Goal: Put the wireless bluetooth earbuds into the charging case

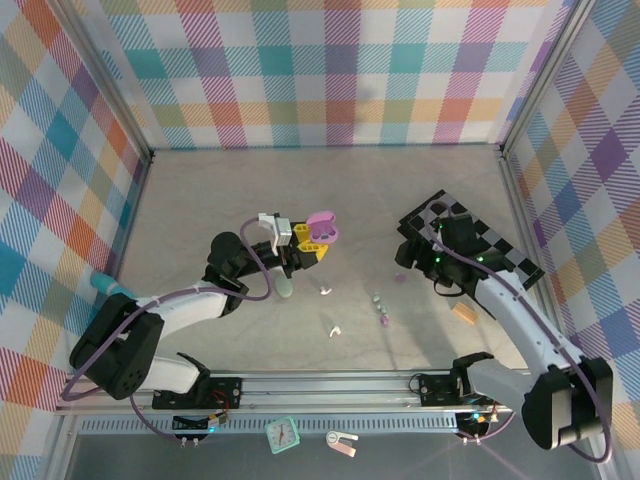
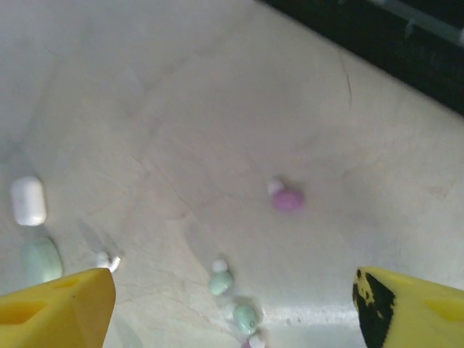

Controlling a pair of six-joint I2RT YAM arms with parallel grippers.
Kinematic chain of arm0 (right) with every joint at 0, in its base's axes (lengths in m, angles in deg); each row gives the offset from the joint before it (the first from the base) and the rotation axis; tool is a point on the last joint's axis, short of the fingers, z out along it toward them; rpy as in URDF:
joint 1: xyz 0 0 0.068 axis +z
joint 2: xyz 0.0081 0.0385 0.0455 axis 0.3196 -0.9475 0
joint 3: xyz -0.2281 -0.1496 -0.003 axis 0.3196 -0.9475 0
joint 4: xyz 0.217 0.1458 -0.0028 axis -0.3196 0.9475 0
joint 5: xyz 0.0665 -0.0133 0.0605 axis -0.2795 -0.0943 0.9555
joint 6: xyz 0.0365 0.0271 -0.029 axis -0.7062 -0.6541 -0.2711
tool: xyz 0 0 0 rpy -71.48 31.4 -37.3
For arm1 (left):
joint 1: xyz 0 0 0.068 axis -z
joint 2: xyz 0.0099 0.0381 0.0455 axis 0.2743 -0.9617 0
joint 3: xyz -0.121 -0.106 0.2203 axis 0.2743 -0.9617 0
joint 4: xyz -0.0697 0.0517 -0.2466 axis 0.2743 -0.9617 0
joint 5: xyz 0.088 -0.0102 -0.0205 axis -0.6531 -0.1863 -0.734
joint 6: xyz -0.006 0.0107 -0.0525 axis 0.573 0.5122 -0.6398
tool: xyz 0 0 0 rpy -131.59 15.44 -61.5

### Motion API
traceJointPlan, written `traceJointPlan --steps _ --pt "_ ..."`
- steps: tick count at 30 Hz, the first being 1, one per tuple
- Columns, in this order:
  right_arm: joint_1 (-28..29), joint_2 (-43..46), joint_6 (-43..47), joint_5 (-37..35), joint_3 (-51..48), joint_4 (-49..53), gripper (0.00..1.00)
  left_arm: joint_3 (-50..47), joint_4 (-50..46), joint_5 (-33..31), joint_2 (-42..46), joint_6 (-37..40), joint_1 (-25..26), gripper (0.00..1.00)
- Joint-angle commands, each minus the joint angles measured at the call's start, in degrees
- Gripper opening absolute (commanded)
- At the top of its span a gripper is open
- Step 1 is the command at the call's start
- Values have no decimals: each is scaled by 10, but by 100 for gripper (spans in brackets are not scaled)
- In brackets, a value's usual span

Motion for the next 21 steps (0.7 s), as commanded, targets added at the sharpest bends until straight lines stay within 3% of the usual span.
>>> traceJointPlan --steps 1,4,11,15,21 --pt "0 -22 -47 48 -27 -30 75 -3 -17 2 21 30 -6 22" --pt "0 -49 -59 61 -51 -69 64 -5 -26 1 28 35 -6 22" --pt "0 -93 -72 94 -67 -87 61 -7 -44 1 38 45 -6 22" --pt "-2 -90 -71 73 -81 -81 58 -9 -43 2 37 48 -6 22" --pt "-13 -121 -112 83 -92 -146 54 -10 -30 7 29 43 -6 22"
